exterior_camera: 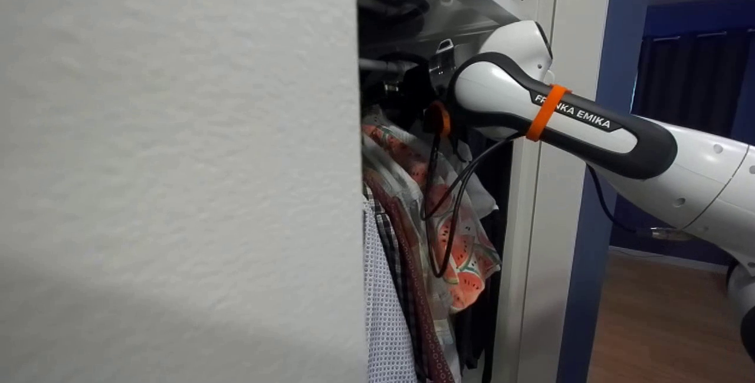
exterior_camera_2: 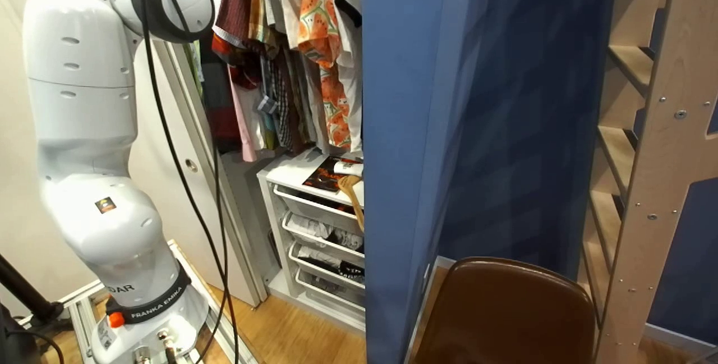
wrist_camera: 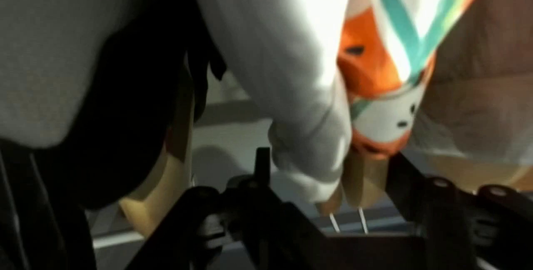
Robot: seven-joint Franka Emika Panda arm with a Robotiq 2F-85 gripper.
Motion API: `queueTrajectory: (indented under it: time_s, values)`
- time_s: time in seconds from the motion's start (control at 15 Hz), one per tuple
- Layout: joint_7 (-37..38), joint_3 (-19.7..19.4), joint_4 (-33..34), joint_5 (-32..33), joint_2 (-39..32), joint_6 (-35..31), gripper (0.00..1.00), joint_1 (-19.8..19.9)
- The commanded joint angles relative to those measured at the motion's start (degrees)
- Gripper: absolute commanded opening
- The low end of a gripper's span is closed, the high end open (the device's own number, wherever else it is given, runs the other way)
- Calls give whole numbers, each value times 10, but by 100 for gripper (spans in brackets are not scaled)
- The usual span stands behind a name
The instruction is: Move the two shirts on the hangers to the rod
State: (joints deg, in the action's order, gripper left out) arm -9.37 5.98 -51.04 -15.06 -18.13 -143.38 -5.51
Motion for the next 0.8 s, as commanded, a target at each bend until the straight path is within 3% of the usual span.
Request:
queueTrajectory:
  time_s: [0.0,0.33,0.73]
  values:
    - [52,-4,-66,-8,49,-85,99,-6]
    - [49,8,-184,-34,124,-149,100,5]
    - [-50,5,-332,-140,252,-125,100,11]
